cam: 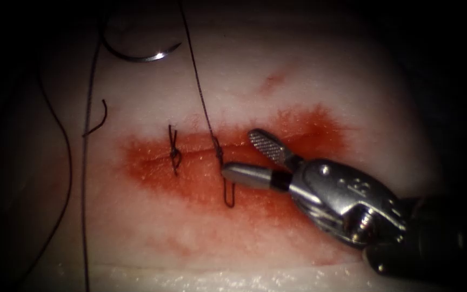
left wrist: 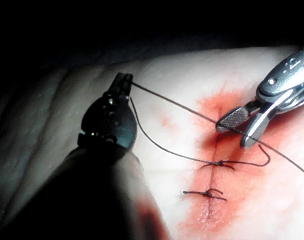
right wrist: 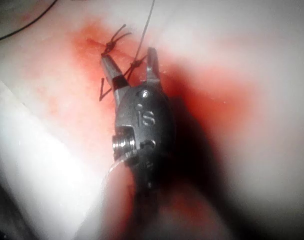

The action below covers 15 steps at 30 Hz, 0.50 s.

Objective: Wound Closure
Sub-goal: Pull thread taut with left end-effector

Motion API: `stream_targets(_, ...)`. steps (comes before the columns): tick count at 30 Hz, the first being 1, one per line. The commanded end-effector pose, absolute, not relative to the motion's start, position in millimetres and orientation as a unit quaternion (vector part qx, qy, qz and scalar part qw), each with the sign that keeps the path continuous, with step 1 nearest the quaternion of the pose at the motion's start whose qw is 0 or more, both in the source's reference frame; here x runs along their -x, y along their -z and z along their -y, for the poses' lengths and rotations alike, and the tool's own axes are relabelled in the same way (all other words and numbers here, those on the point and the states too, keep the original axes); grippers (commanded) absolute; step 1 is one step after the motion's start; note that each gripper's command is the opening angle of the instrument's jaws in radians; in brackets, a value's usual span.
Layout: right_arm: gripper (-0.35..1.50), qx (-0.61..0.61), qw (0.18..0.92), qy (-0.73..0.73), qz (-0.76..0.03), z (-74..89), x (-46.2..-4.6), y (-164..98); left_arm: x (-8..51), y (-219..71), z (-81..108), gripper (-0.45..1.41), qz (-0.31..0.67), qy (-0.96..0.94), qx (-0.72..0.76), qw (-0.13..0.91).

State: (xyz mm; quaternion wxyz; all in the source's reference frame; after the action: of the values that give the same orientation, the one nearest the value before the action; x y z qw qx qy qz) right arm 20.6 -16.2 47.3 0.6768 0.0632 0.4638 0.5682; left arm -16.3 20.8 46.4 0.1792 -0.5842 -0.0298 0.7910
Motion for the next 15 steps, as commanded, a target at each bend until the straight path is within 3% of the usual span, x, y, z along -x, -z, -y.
stream_targets(1, 0.94, -0.064, 0.678, -0.568, -0.462, 15.8, -21.7, -48.3, 16.8, -46.3, -21.0, -0.45, 0.029, -0.790, 0.585, 0.179)
stream_targets(6, 1.28, -0.047, 0.694, -0.556, -0.456, 15.3, -23.2, -49.4, 17.3, -43.8, -20.2, -0.45, 0.027, -0.789, 0.589, 0.171)
stream_targets(10, 1.31, -0.039, 0.705, -0.539, -0.459, 15.6, -24.7, -49.9, 17.7, -42.5, -19.8, -0.45, 0.028, -0.788, 0.591, 0.169)
stream_targets(15, 1.21, -0.043, 0.716, -0.513, -0.472, 15.8, -26.1, -50.4, 18.0, -41.6, -19.5, -0.45, 0.026, -0.789, 0.592, 0.166)
